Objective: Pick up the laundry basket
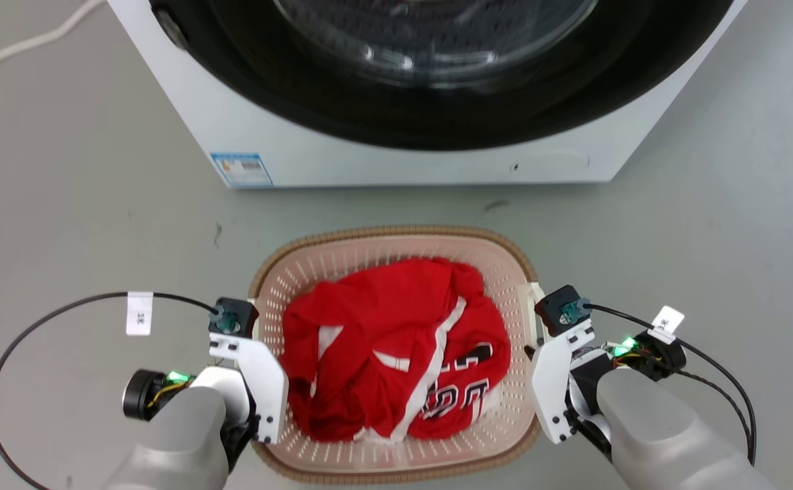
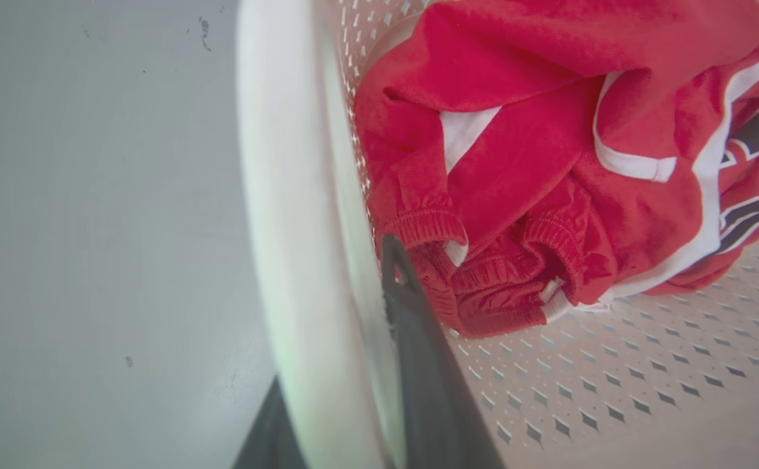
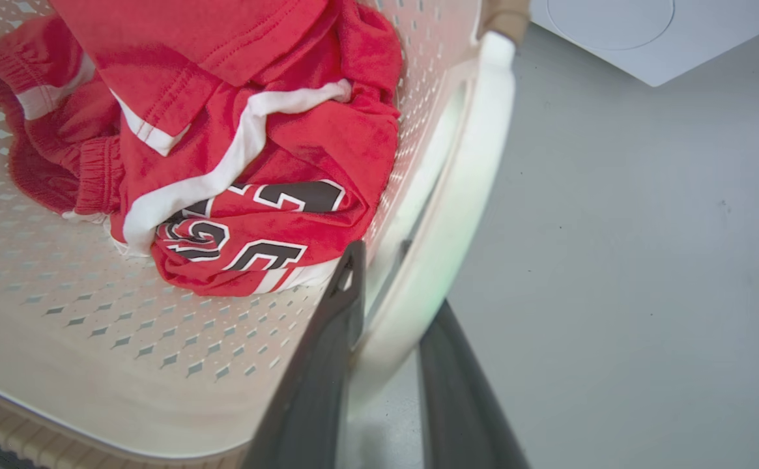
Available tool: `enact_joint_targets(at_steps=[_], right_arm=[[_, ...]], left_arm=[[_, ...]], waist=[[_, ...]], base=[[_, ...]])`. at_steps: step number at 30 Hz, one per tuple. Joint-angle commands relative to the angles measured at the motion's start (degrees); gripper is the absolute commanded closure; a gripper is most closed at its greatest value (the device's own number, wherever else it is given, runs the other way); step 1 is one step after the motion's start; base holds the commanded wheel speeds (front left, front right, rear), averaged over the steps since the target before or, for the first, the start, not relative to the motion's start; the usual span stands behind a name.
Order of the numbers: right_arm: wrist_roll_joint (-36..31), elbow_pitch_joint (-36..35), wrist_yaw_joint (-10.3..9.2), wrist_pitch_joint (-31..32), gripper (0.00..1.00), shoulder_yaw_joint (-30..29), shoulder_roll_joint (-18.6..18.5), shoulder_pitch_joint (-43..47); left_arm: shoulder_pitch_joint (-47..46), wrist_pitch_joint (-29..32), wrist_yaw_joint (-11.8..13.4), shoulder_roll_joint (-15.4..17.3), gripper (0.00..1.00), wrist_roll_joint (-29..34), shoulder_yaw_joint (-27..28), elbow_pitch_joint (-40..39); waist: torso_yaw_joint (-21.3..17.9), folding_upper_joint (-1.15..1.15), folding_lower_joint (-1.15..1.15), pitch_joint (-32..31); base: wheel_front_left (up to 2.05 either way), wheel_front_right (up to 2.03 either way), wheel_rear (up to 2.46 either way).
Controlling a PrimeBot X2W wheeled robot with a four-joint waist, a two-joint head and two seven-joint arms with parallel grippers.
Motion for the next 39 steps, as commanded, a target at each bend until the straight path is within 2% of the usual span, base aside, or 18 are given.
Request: enact_joint_targets(at_steps=[1, 5, 6, 16, 39], right_arm=[[0.6, -0.2, 0.0, 0.1, 1.0, 0.6, 0.2, 0.3], [2.6, 0.1, 0.0, 2.1, 1.0, 2.0, 0.1, 1.0], [3.9, 0.4, -0.01, 3.5, 1.0, 2.9, 0.1, 2.0], [8.4, 0.3, -0.01, 8.5, 1.0, 7.0, 0.0, 5.8], [17.7, -2.1, -0.01, 15.1, 1.0, 15.9, -2.6, 6.5]], left_arm=[[1.4, 0.9, -0.5, -0.1, 1.0, -0.4, -1.2, -0.5], [3.0, 3.2, -0.5, 0.5, 1.0, -2.9, -2.9, -1.0], [4.1, 4.5, -0.5, 0.7, 1.0, -4.4, -4.2, -1.2], [7.8, 9.4, -0.5, 0.7, 1.0, -9.2, -8.5, -1.9], [9.0, 15.4, -0.5, 1.6, 1.0, -17.5, -14.4, -2.7]], waist=[[-0.3, 0.0, 0.01, -3.3], [-0.5, 0.0, 0.01, -6.5], [-0.6, 0.0, 0.01, -9.0], [-0.7, 0.0, 0.01, -16.4], [-0.7, 0.0, 0.01, -21.4]], base=[[0.0, 0.0, 0.0], [0.0, 0.0, 0.0], [0.0, 0.0, 0.0], [0.0, 0.0, 0.0], [0.0, 0.0, 0.0]])
